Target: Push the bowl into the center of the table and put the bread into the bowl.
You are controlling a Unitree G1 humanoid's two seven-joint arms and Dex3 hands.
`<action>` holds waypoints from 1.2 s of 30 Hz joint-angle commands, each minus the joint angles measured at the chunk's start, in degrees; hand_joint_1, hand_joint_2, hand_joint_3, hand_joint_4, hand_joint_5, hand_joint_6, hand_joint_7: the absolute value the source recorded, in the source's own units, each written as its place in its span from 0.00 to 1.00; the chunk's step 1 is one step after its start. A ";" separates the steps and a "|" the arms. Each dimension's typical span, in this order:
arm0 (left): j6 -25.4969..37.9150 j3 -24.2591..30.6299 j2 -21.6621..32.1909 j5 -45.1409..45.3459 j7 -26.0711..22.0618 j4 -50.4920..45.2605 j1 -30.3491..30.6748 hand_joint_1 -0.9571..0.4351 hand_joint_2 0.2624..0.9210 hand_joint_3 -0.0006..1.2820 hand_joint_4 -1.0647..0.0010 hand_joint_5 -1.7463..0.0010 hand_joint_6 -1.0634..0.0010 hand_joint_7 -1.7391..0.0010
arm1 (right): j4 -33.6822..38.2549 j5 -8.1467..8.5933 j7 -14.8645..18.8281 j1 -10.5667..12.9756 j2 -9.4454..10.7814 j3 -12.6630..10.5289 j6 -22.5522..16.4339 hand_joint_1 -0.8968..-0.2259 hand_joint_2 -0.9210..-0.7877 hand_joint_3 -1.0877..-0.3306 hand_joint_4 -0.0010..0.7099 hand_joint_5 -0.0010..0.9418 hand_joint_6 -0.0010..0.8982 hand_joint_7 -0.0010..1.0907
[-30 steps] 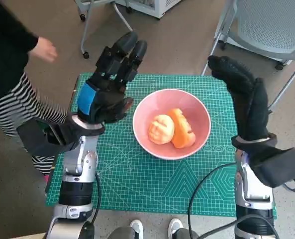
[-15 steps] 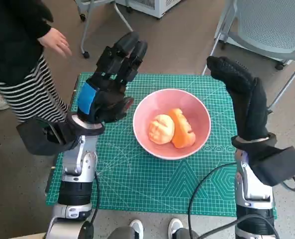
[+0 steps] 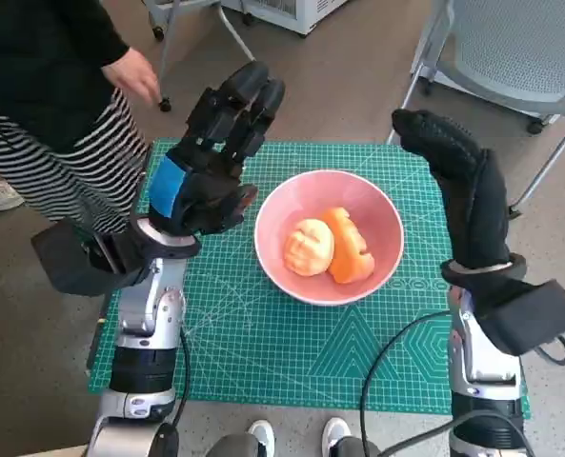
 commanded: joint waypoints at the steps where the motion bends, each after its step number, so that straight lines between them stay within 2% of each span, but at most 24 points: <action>1: 0.14 -0.15 0.26 -0.19 -0.02 -0.94 -0.24 0.23 0.98 0.26 0.97 0.98 1.00 0.72 | 1.13 0.11 0.42 0.46 0.13 0.08 0.50 0.25 0.00 0.46 0.28 0.00 0.06 0.56; 36: 2.92 0.08 -0.20 -1.68 -0.14 -2.51 0.31 0.24 0.97 0.26 0.97 0.98 1.00 0.72 | 1.23 1.08 0.52 1.24 0.26 -0.67 -1.09 0.26 0.00 0.46 0.27 0.00 0.06 0.57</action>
